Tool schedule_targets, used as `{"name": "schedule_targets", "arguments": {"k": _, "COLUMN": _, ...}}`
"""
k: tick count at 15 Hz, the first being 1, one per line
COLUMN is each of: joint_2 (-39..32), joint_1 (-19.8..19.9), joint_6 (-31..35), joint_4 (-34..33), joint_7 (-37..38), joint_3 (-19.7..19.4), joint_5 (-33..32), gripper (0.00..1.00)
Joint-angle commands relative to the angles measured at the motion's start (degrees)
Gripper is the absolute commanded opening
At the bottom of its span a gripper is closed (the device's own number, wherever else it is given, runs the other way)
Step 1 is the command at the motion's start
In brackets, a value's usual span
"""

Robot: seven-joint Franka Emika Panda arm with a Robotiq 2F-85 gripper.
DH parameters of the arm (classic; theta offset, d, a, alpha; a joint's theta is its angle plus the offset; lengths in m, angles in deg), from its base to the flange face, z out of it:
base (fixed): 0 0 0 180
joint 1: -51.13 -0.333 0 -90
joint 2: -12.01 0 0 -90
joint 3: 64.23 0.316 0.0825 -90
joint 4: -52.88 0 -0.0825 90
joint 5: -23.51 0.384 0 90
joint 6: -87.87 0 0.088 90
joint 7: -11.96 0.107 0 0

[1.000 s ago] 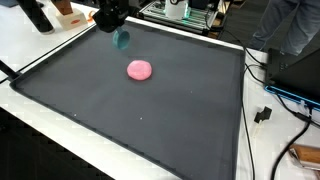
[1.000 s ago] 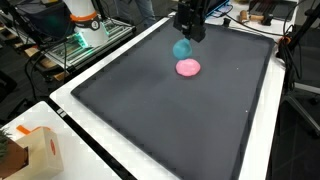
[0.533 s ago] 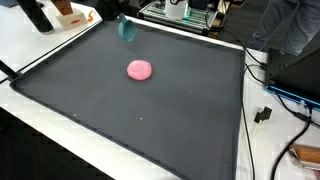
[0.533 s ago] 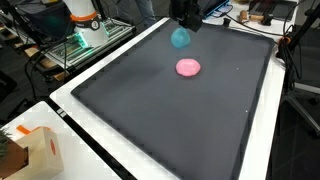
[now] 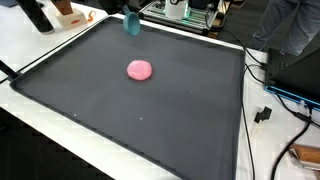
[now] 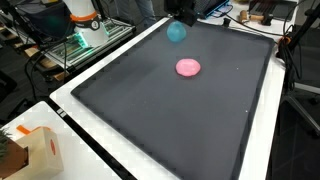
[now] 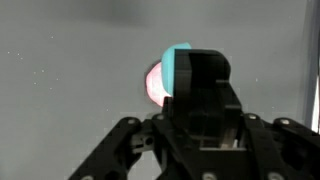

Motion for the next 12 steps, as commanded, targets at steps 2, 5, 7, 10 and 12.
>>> {"name": "schedule_targets", "arguments": {"k": 2, "joint_2": -0.07, "joint_1": -0.38, "joint_6": -0.19, "joint_4": -0.15, "joint_7": -0.04, "joint_3": -0.41, "joint_5": 0.04, "gripper": 0.5}}
{"name": "schedule_targets", "arguments": {"k": 5, "joint_2": -0.07, "joint_1": -0.38, "joint_6": -0.19, "joint_4": -0.15, "joint_7": -0.04, "joint_3": -0.4, "joint_5": 0.04, "gripper": 0.25}}
{"name": "schedule_targets", "arguments": {"k": 7, "joint_2": -1.24, "joint_1": 0.91, "joint_6": -2.89, "joint_4": -1.21, "joint_7": -5.17, "joint_3": -0.39, "joint_5": 3.74, "gripper": 0.25}}
{"name": "schedule_targets", "arguments": {"k": 10, "joint_2": -2.32, "joint_1": 3.04, "joint_6": -4.15, "joint_4": -1.07, "joint_7": -15.11, "joint_3": -0.56, "joint_5": 11.5, "gripper": 0.25}}
{"name": "schedule_targets", "arguments": {"k": 12, "joint_2": -3.36, "joint_1": 4.66, "joint_6": -4.89, "joint_4": -0.94, "joint_7": -21.73, "joint_3": -0.8, "joint_5": 16.03, "gripper": 0.25}}
